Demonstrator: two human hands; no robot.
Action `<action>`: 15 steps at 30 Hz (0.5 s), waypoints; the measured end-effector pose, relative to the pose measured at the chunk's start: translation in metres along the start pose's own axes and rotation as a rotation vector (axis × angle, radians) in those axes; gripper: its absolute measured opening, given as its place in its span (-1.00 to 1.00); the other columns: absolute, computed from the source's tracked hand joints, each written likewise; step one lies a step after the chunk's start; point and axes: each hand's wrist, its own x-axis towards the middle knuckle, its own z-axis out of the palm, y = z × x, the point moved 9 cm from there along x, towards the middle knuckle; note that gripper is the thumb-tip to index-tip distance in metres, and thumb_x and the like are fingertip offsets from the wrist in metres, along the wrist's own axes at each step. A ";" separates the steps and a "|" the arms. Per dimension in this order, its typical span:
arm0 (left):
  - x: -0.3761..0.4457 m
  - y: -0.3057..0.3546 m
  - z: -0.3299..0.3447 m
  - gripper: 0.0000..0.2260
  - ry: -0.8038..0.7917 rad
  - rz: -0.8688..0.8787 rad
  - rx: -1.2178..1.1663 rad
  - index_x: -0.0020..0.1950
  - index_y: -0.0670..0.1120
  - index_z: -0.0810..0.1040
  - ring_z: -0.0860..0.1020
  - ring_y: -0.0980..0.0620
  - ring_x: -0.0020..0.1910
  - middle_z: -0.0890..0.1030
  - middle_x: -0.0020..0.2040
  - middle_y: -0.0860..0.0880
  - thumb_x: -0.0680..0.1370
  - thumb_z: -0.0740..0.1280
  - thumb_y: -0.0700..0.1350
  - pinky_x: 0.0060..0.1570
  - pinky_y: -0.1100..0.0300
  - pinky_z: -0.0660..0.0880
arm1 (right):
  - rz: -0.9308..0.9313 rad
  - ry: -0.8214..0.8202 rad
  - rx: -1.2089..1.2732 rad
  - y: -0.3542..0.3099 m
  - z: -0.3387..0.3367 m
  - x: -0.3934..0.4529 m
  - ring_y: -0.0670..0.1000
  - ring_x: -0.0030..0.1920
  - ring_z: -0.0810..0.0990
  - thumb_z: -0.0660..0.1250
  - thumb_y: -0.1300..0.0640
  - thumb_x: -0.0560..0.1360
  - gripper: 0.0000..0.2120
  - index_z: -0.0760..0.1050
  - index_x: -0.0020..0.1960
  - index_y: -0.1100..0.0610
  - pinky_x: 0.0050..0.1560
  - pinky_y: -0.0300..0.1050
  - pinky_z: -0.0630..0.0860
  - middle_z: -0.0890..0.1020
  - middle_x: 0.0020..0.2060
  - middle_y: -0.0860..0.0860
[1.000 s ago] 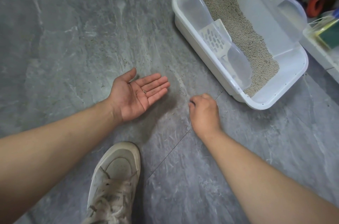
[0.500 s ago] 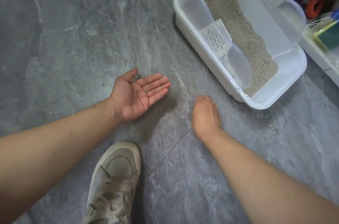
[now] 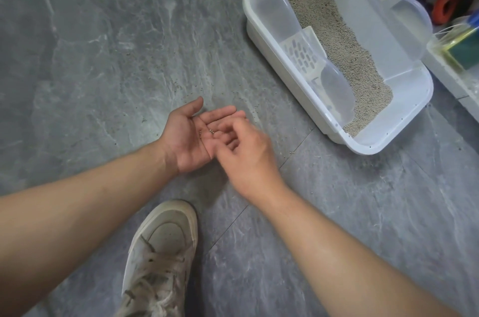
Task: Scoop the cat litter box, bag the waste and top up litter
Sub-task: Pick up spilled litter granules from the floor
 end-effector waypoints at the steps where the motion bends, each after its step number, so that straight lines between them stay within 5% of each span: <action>1: 0.000 0.003 -0.002 -0.44 0.011 0.016 -0.017 0.16 -0.35 0.63 0.65 -0.28 0.17 0.63 0.23 -0.33 0.68 0.09 0.12 0.17 -0.15 0.60 | -0.012 0.073 -0.030 0.008 -0.014 -0.001 -0.13 -0.26 0.50 0.43 0.19 0.50 -0.95 0.57 -0.09 0.15 -0.19 -0.34 0.43 0.57 -0.23 -0.07; 4: 0.001 0.010 -0.010 -0.48 0.056 0.060 -0.051 0.23 -0.36 0.57 0.65 -0.32 0.17 0.63 0.21 -0.34 0.69 0.11 0.09 0.17 -0.17 0.58 | 0.149 0.199 -0.203 0.068 -0.048 -0.006 -0.02 -0.16 0.57 0.42 0.23 0.48 -0.89 0.59 0.00 0.18 0.01 -0.08 0.52 0.59 -0.10 0.07; 7: 0.000 0.014 -0.016 -0.49 0.086 0.082 -0.057 0.26 -0.36 0.54 0.64 -0.33 0.18 0.64 0.21 -0.34 0.69 0.11 0.07 0.18 -0.17 0.58 | 0.416 0.047 -0.368 0.128 -0.048 -0.017 0.16 -0.04 0.57 0.40 0.21 0.47 -0.87 0.57 0.01 0.20 0.05 0.05 0.52 0.59 -0.05 0.16; 15: 0.000 0.014 -0.016 -0.49 0.105 0.094 -0.022 0.26 -0.36 0.54 0.64 -0.32 0.17 0.64 0.21 -0.33 0.69 0.10 0.07 0.18 -0.16 0.58 | 0.317 0.023 -0.403 0.123 -0.034 -0.003 0.20 -0.18 0.58 0.27 0.34 0.47 -0.87 0.57 -0.20 0.29 -0.14 0.07 0.54 0.63 -0.22 0.16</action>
